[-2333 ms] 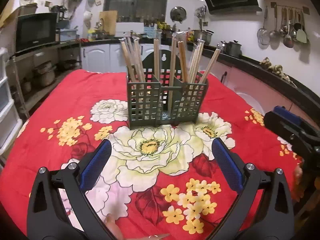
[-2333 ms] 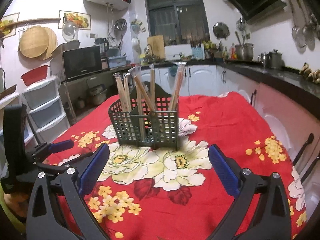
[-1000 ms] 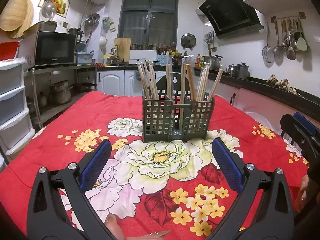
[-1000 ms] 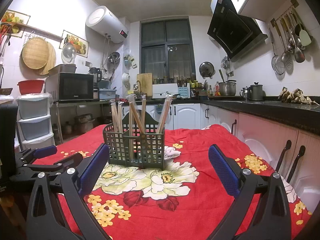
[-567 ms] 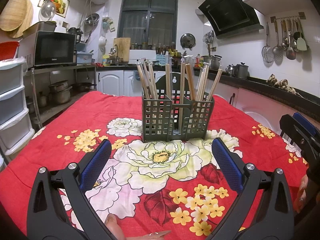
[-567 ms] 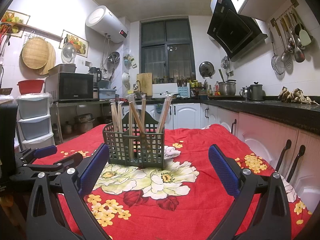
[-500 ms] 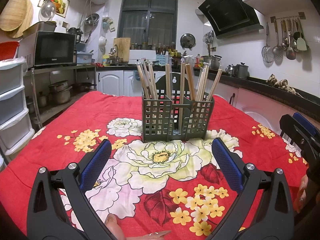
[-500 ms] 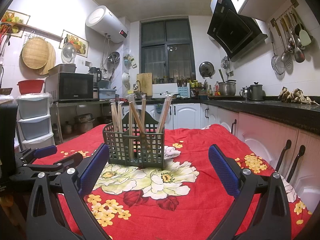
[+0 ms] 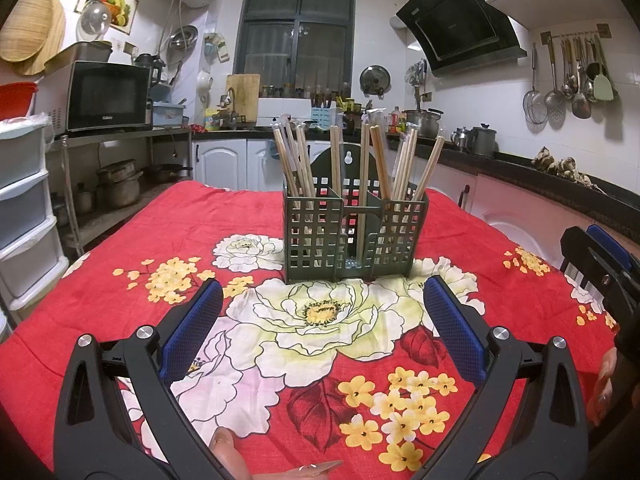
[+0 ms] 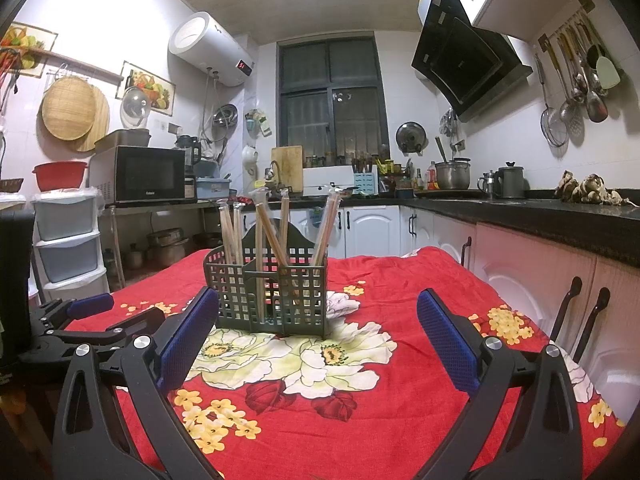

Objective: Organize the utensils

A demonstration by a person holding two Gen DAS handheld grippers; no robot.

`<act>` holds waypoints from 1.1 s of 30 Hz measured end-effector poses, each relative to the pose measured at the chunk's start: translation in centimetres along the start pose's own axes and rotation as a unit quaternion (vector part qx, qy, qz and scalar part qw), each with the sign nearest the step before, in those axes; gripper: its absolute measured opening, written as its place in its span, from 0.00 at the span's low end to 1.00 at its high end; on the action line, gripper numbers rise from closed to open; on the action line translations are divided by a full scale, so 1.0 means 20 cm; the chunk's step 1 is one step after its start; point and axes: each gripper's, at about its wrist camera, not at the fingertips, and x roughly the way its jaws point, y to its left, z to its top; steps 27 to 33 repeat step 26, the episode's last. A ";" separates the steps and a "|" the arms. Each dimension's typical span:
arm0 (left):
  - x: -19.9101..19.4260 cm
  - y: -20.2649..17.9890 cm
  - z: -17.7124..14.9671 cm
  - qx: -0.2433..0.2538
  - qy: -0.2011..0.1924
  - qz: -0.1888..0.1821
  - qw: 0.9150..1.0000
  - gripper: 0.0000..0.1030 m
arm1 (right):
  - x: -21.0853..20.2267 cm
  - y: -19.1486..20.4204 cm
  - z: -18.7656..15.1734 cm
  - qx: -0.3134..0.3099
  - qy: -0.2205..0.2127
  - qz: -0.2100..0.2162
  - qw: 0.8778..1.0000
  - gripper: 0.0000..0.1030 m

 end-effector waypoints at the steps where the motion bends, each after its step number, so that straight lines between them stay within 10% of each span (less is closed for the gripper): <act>1: 0.00 0.00 0.00 0.000 0.000 0.000 1.000 0.90 | 0.00 0.00 0.00 0.000 0.001 0.000 1.000 0.94; 18: 0.07 0.07 0.01 -0.023 0.051 0.019 0.998 0.90 | 0.03 -0.03 0.00 0.017 0.018 -0.022 0.999 0.94; 23: 0.22 0.30 0.11 -0.040 0.137 0.057 0.988 0.90 | 0.19 -0.23 0.07 0.042 0.107 -0.070 0.991 0.94; 26: 0.37 0.54 0.12 -0.042 0.189 0.120 0.974 0.90 | 0.45 -0.46 0.02 0.051 0.261 -0.141 0.954 0.94; 33: 0.37 0.54 0.12 -0.042 0.189 0.120 0.974 0.90 | 0.45 -0.46 0.02 0.051 0.261 -0.141 0.954 0.94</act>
